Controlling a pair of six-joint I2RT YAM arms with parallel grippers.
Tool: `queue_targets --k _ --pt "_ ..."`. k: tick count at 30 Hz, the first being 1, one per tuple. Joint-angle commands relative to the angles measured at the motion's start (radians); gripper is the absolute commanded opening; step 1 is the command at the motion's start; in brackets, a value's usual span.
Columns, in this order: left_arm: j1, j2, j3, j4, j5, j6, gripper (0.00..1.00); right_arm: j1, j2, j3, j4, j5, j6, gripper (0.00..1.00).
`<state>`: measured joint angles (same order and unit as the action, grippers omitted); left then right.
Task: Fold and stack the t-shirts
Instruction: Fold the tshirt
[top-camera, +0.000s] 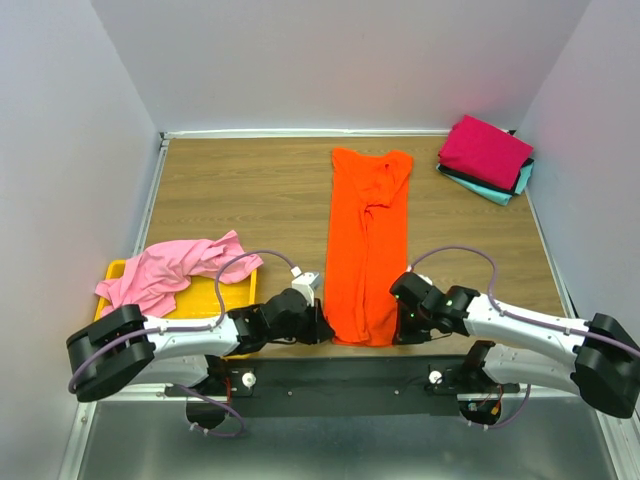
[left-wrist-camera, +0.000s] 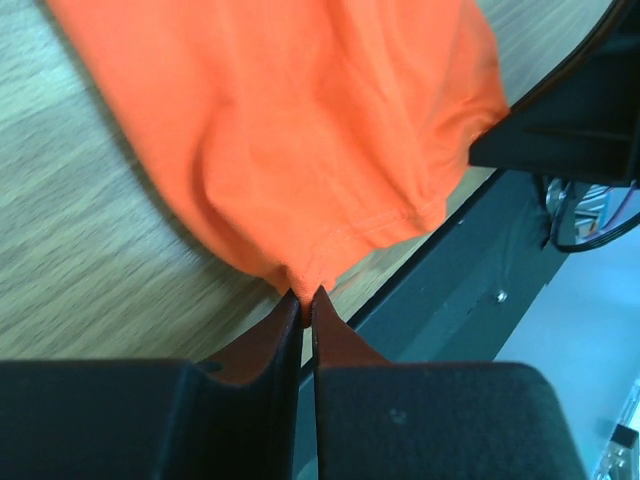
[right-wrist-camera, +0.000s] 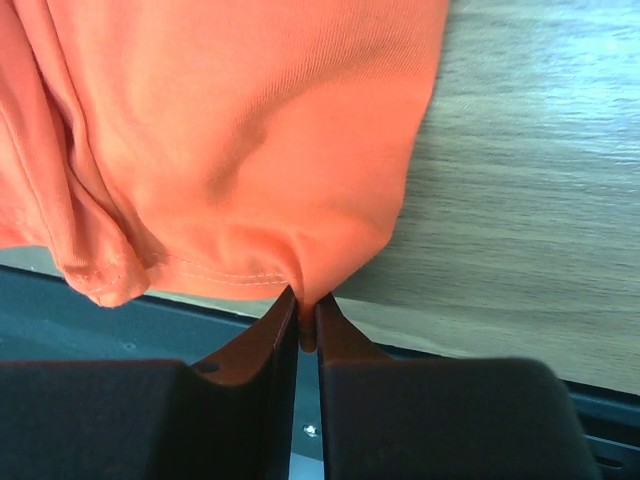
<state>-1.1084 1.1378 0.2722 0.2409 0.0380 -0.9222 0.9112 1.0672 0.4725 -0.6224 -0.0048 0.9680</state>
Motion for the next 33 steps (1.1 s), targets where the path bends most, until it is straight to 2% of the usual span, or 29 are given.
queue_targets --k 1,2,5,9,12,16,25,33 --pt "-0.004 0.025 -0.019 0.087 -0.03 -0.029 0.14 0.009 -0.015 0.011 0.004 0.063 -0.006 0.16" --pt "-0.004 0.037 -0.021 0.093 -0.029 -0.03 0.13 0.009 -0.019 0.011 0.004 0.071 -0.006 0.15" --pt "-0.005 0.05 -0.019 0.107 -0.064 -0.032 0.0 0.009 -0.027 0.012 0.009 0.083 -0.003 0.08" --pt "-0.005 0.045 -0.016 0.129 -0.142 -0.035 0.0 0.009 -0.059 0.031 0.007 0.141 0.0 0.02" --pt "-0.005 0.066 -0.013 0.139 -0.274 -0.049 0.0 0.009 -0.062 0.044 0.012 0.215 0.018 0.01" --pt "-0.005 0.094 -0.007 0.192 -0.352 -0.044 0.0 0.008 -0.036 0.072 0.018 0.307 0.023 0.01" --pt "-0.005 0.085 0.042 0.219 -0.483 -0.02 0.0 0.008 -0.016 0.19 0.018 0.485 0.003 0.01" --pt "0.025 0.103 0.067 0.277 -0.559 0.045 0.0 0.006 0.101 0.271 0.02 0.63 -0.035 0.02"
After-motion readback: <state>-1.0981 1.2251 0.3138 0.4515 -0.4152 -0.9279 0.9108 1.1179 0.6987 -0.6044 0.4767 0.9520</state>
